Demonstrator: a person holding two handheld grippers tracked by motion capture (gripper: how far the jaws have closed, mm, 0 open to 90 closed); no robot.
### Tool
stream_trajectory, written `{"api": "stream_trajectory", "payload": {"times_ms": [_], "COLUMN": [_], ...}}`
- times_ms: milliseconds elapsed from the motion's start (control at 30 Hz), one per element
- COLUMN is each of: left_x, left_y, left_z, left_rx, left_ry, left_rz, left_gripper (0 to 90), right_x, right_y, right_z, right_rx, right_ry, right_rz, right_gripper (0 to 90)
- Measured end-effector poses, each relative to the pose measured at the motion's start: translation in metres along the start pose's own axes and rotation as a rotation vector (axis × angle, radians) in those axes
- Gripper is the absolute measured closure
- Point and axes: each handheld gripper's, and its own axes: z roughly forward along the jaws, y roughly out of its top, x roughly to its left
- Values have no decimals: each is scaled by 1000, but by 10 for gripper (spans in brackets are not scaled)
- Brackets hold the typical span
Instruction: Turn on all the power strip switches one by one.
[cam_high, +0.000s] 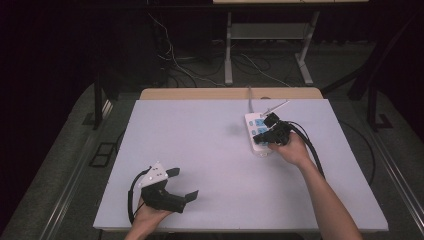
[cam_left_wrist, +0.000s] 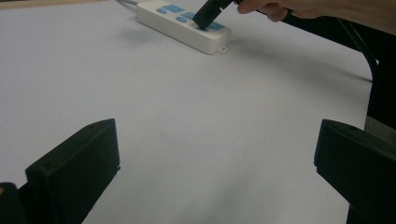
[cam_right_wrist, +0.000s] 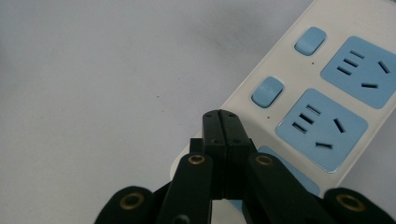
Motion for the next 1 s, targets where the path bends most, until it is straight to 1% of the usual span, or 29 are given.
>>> {"api": "stream_trajectory", "payload": {"times_ms": [67, 267, 333, 400, 533, 700, 933, 1000], "left_x": [0, 0, 0, 1, 1, 2, 3, 3], "left_y": [0, 0, 0, 0, 0, 0, 0, 0], "left_z": [0, 0, -1, -1, -1, -1, -2, -2], "left_rx": [0, -1, -1, -2, -5, -5, -8, -9], "left_ry": [-1, 0, 1, 1, 1, 1, 6, 5], "left_rz": [0, 1, 0, 1, -4, -6, -8, -9], "left_gripper": [0, 0, 0, 0, 0, 0, 0, 0], "right_x": [1, 1, 1, -1, -2, -3, -3, -2], "right_y": [0, 0, -2, -2, -2, -2, -1, 0], "right_z": [0, 1, 1, 1, 0, 0, 0, -1], "right_rx": [2, 7, 0, -8, -9, -9, -10, -8], "right_ry": [-6, -6, -7, 5, 10, 15, 34, 29], "right_rz": [-7, -12, -10, 3, 6, 25, 28, 26], "right_gripper": [900, 900, 900, 900, 900, 900, 900, 900]}}
